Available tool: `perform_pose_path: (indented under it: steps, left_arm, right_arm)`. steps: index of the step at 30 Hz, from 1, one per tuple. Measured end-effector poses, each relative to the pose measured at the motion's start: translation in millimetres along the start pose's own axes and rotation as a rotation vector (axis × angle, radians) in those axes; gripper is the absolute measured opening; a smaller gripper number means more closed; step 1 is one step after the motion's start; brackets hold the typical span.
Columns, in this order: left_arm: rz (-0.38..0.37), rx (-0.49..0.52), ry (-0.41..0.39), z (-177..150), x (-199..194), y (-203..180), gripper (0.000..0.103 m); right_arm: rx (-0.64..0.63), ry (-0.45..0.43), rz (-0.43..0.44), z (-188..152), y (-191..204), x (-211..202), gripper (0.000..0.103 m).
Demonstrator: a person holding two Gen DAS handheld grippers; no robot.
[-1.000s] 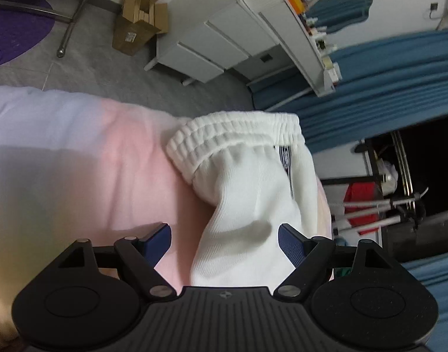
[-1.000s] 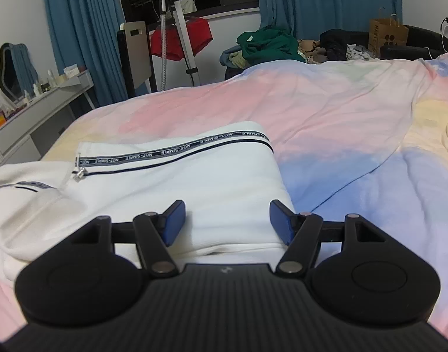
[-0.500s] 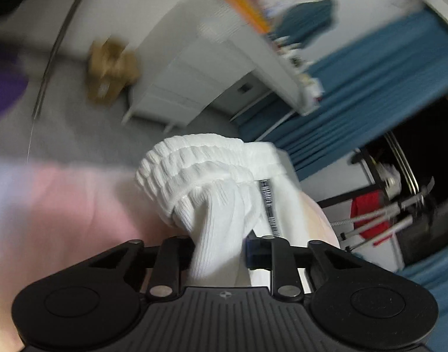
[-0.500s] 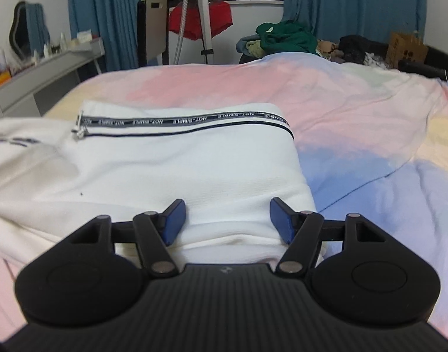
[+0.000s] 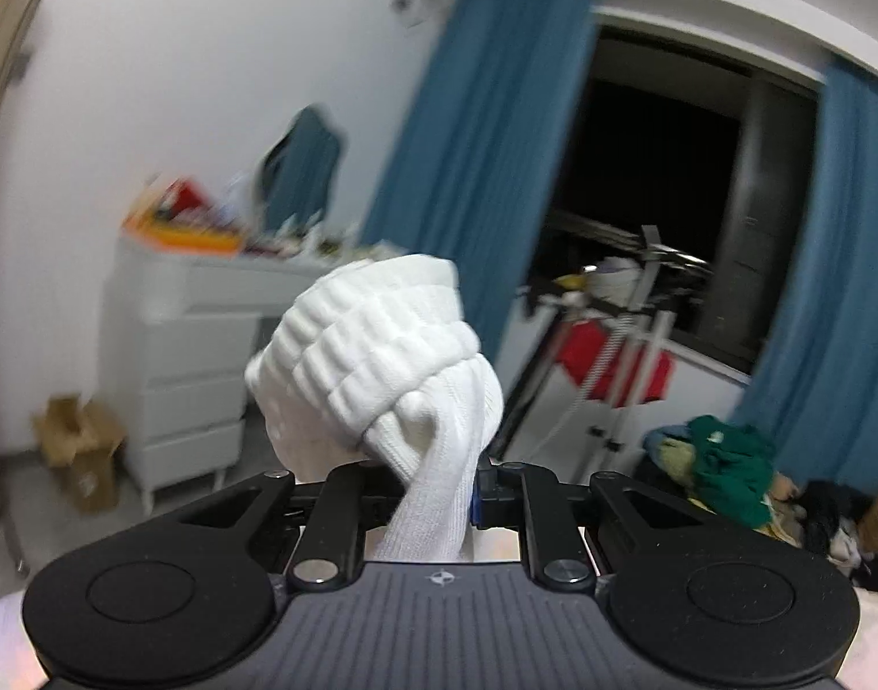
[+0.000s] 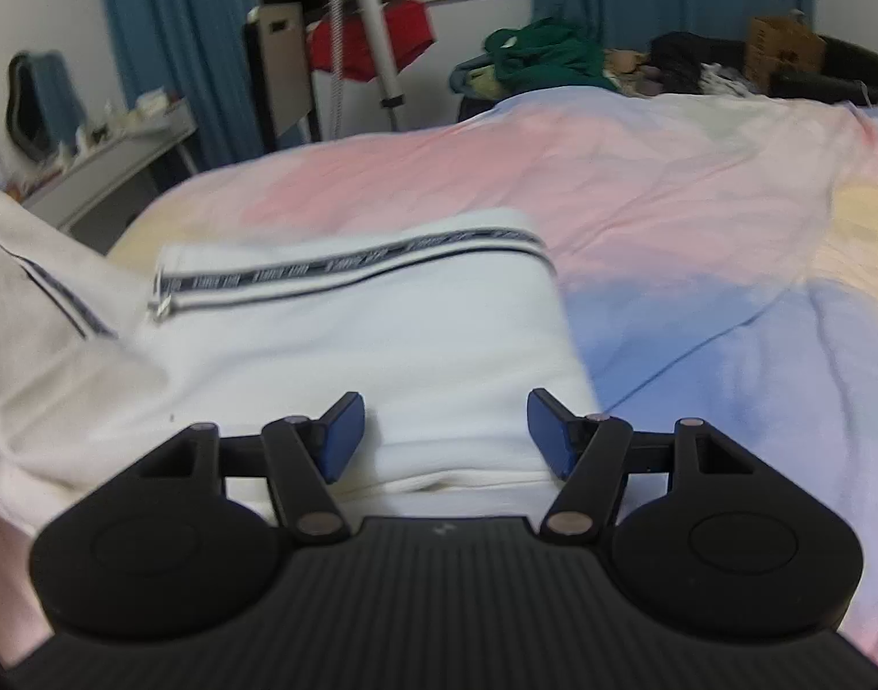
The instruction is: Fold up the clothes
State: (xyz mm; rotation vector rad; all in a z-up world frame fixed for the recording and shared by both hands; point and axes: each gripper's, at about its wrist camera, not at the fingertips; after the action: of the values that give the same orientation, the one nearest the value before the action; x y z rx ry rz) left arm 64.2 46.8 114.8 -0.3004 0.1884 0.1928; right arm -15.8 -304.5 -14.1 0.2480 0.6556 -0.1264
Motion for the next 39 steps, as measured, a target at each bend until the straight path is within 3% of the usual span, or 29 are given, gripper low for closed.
perform_pose_path:
  steps: [5, 8, 13, 17, 19, 22, 25, 27, 30, 35, 38, 39]
  left_arm:
    - [-0.077, 0.053, -0.041, -28.9, -28.2, -108.8, 0.016]
    - [-0.108, 0.114, -0.061, -68.6, -44.3, -165.1, 0.016]
    - [-0.177, 0.365, -0.052, -174.8, -73.8, -236.6, 0.017]
    - [-0.227, 0.573, 0.039, -248.7, -74.0, -257.0, 0.017]
    - [-0.237, 0.601, 0.067, -262.2, -72.2, -254.9, 0.018]
    - [-0.275, 0.631, 0.079, -257.3, -71.1, -251.0, 0.023]
    - [-0.333, 0.654, 0.147, -245.4, -69.2, -241.5, 0.043]
    - [-0.364, 0.651, 0.184, -228.3, -57.3, -210.2, 0.059]
    - [-0.403, 0.646, 0.243, -196.6, -49.6, -163.8, 0.073]
    - [-0.419, 0.636, 0.319, -158.6, -63.5, -92.4, 0.078]
    - [-0.343, 0.590, 0.293, -148.8, -67.7, -52.1, 0.079]
    - [-0.321, 0.535, 0.317, -144.3, -57.0, -40.3, 0.079]
  right_arm:
    - [0.057, -0.112, -0.110, 14.0, -35.0, -24.5, 0.065]
    - [0.187, -0.143, -0.108, 19.3, -64.3, -36.5, 0.065]
    - [0.398, -0.256, -0.105, 22.8, -102.4, -51.0, 0.067]
    - [0.476, -0.276, -0.072, 21.3, -118.9, -46.1, 0.068]
    - [0.518, -0.261, -0.032, 18.3, -125.8, -40.7, 0.068]
    - [0.545, -0.240, 0.023, 17.4, -130.1, -33.4, 0.068]
    - [0.544, -0.229, 0.071, 19.2, -128.2, -28.4, 0.068]
    - [0.541, -0.228, 0.112, 19.2, -125.1, -27.6, 0.068]
    - [0.546, -0.220, 0.174, 18.0, -121.0, -27.7, 0.068]
    - [0.552, -0.159, 0.308, 18.3, -109.5, -21.9, 0.068]
    - [0.545, -0.074, 0.364, 17.9, -98.6, -12.2, 0.068]
    - [0.548, -0.044, 0.383, 17.2, -95.7, -8.7, 0.068]
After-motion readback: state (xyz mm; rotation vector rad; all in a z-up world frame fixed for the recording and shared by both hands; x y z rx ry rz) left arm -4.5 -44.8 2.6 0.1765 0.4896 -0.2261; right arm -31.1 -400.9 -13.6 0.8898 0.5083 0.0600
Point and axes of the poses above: each gripper's, at about its wrist camera, not at the fingertips, and x roughly the way its jaws point, y to its left, z to its top, and after that the axes turned 3 degrees about -z, right-handed
